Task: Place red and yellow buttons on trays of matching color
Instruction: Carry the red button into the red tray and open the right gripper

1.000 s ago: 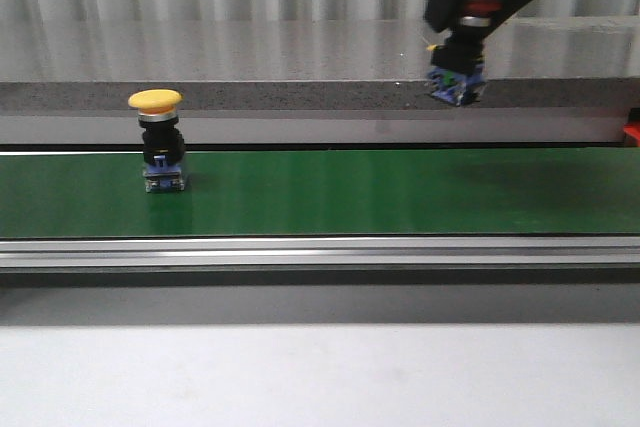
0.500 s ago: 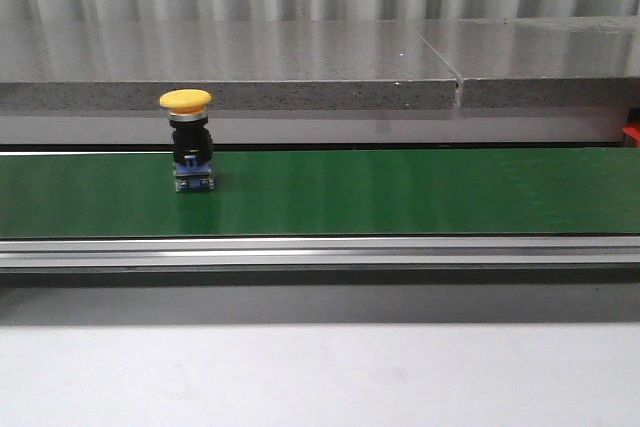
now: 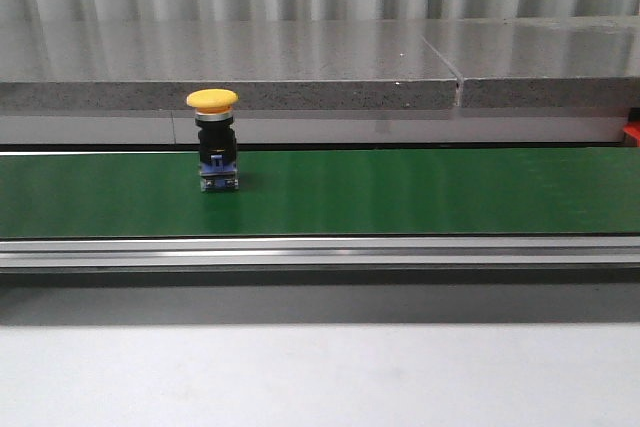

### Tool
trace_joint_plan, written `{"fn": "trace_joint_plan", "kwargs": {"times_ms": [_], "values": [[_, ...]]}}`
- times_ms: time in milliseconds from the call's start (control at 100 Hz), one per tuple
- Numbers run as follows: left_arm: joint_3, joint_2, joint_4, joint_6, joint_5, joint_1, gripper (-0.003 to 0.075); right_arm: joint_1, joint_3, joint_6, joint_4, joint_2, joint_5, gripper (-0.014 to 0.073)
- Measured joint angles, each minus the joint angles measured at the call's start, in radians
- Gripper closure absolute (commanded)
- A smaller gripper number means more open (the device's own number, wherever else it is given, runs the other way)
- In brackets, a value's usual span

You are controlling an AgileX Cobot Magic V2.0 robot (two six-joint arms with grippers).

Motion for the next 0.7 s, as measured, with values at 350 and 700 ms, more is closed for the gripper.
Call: {"fn": "trace_joint_plan", "kwargs": {"times_ms": [350,700], "values": [[0.0,0.0,0.0,0.0,0.0,0.0,0.0741,-0.08,0.103,0.019,0.002,0.034,-0.132,0.0543],[0.0,0.0,0.0,0.0,0.0,0.0,0.0741,-0.08,0.103,0.021,0.078,0.136,-0.224,0.0543]]}}
